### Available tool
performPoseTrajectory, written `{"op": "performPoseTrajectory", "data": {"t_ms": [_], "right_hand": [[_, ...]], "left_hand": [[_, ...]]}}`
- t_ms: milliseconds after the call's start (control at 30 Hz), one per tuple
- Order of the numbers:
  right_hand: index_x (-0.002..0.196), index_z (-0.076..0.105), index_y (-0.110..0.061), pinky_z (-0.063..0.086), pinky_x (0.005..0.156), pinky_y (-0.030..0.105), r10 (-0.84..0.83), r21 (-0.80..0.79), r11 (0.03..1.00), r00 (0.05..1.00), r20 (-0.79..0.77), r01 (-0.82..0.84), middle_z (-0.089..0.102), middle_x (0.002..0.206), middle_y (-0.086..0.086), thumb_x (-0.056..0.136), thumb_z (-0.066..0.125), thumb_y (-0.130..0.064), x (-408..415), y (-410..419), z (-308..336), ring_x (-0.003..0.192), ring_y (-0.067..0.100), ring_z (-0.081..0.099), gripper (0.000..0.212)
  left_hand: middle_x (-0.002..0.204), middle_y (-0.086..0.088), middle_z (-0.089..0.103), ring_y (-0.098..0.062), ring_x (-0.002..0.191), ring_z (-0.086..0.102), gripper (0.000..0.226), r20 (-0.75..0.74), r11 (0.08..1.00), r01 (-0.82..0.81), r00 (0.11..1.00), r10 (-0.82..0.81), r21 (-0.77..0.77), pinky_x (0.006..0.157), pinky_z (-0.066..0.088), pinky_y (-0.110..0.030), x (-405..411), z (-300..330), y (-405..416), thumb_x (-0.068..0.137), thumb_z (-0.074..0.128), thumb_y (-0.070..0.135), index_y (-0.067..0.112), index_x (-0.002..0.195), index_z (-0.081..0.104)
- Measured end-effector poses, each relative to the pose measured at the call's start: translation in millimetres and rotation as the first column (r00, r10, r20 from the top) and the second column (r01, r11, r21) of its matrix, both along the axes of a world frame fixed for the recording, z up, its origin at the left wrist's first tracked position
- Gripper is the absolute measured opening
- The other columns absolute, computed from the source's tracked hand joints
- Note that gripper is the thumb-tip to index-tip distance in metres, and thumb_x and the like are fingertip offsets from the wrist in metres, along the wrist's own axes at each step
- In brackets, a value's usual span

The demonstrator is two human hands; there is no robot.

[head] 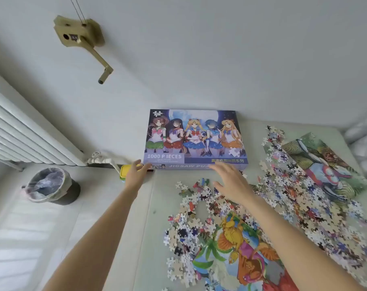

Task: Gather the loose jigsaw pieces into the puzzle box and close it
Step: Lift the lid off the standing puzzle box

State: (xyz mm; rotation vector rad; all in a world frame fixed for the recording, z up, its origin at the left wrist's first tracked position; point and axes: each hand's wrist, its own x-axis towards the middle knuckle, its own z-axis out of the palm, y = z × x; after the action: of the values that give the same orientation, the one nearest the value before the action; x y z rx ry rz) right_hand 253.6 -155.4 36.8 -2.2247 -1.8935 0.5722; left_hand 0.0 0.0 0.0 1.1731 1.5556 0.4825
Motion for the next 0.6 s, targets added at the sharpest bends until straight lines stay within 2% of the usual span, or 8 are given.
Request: {"op": "performPoseTrajectory", "data": {"t_ms": [100, 167, 233, 300, 333, 433, 533, 600], "right_hand": [[0.146, 0.021, -0.029, 0.013, 0.115, 0.040, -0.006, -0.047, 0.999, 0.997, 0.074, 0.009, 0.016, 0.155, 0.000, 0.093, 0.050, -0.026, 6.7, 24.9, -19.9, 0.143, 0.022, 0.012, 0.061], [0.147, 0.015, -0.031, 0.010, 0.116, 0.043, 0.000, -0.079, 0.997, 0.992, 0.126, 0.010, 0.009, 0.157, 0.001, 0.093, 0.050, -0.028, 8.7, 35.8, -31.4, 0.144, 0.026, 0.007, 0.065], [0.147, 0.012, -0.032, 0.010, 0.116, 0.046, 0.006, -0.091, 0.996, 0.984, 0.180, 0.011, 0.007, 0.157, 0.002, 0.093, 0.050, -0.029, 11.7, 42.1, -43.1, 0.143, 0.029, 0.006, 0.067], [0.147, 0.011, -0.033, 0.012, 0.115, 0.047, 0.005, -0.096, 0.995, 0.973, 0.230, 0.018, 0.006, 0.157, 0.004, 0.092, 0.051, -0.032, 12.7, 45.2, -49.3, 0.143, 0.031, 0.008, 0.068], [0.147, 0.012, -0.033, 0.013, 0.114, 0.048, 0.008, -0.093, 0.996, 0.967, 0.254, 0.016, 0.008, 0.157, 0.006, 0.092, 0.052, -0.034, 12.6, 45.3, -51.6, 0.142, 0.033, 0.009, 0.068], [0.146, 0.023, -0.028, 0.019, 0.112, 0.049, -0.024, -0.008, 1.000, 0.957, 0.289, 0.027, 0.019, 0.153, 0.015, 0.087, 0.060, -0.036, 11.7, 45.9, -51.5, 0.139, 0.039, 0.019, 0.070], [0.143, 0.030, -0.023, 0.030, 0.108, 0.051, -0.046, 0.083, 0.996, 0.940, 0.339, 0.019, 0.032, 0.146, 0.018, 0.075, 0.073, -0.040, 15.0, 45.6, -45.2, 0.134, 0.038, 0.031, 0.082], [0.142, 0.030, -0.023, 0.036, 0.104, 0.053, -0.064, 0.124, 0.992, 0.930, 0.362, 0.019, 0.039, 0.142, 0.019, 0.069, 0.078, -0.042, 14.6, 43.2, -35.2, 0.128, 0.040, 0.039, 0.089]], "left_hand": [[0.133, -0.012, 0.047, -0.029, 0.119, 0.048, 0.057, 0.008, 0.996, -0.014, 1.000, 0.015, -0.084, 0.098, 0.040, -0.040, 6.7, -18.7, 24.2, 0.090, 0.054, 0.039, 0.016, 0.139, 0.037], [0.129, -0.008, 0.047, -0.028, 0.116, 0.051, 0.055, 0.063, 0.991, -0.024, 0.998, 0.032, -0.134, 0.093, 0.042, -0.037, 13.2, -31.7, 35.4, 0.092, 0.052, 0.040, 0.014, 0.138, 0.039], [0.107, -0.001, 0.051, -0.021, 0.093, 0.056, 0.047, 0.110, 0.989, -0.050, 0.992, 0.066, -0.140, 0.085, 0.044, -0.033, 18.7, -35.6, 41.9, 0.092, 0.052, 0.035, 0.009, 0.131, 0.047], [0.088, 0.004, 0.050, -0.012, 0.074, 0.050, 0.035, 0.142, 0.991, -0.070, 0.986, 0.087, -0.117, 0.076, 0.044, -0.027, 21.6, -36.8, 46.4, 0.093, 0.053, 0.028, 0.005, 0.118, 0.056], [0.086, 0.004, 0.052, -0.011, 0.072, 0.049, 0.028, 0.162, 0.991, -0.065, 0.983, 0.083, -0.114, 0.074, 0.043, -0.026, 21.1, -35.6, 46.8, 0.093, 0.054, 0.027, 0.007, 0.111, 0.059], [0.085, 0.004, 0.060, -0.013, 0.083, 0.056, 0.015, 0.258, 0.994, -0.028, 0.965, 0.055, -0.106, 0.083, 0.044, -0.027, 14.5, -19.7, 43.3, 0.090, 0.058, 0.030, 0.016, 0.095, 0.062], [0.090, 0.002, 0.067, -0.011, 0.085, 0.062, 0.019, 0.384, 0.995, 0.042, 0.923, -0.003, -0.094, 0.076, 0.050, -0.022, 12.2, 7.9, 33.4, 0.089, 0.057, 0.027, 0.014, 0.100, 0.065], [0.093, 0.000, 0.069, -0.012, 0.085, 0.064, 0.024, 0.419, 0.996, 0.063, 0.908, -0.029, -0.068, 0.069, 0.052, -0.019, 14.2, 27.0, 23.0, 0.089, 0.057, 0.025, 0.010, 0.107, 0.064]]}}
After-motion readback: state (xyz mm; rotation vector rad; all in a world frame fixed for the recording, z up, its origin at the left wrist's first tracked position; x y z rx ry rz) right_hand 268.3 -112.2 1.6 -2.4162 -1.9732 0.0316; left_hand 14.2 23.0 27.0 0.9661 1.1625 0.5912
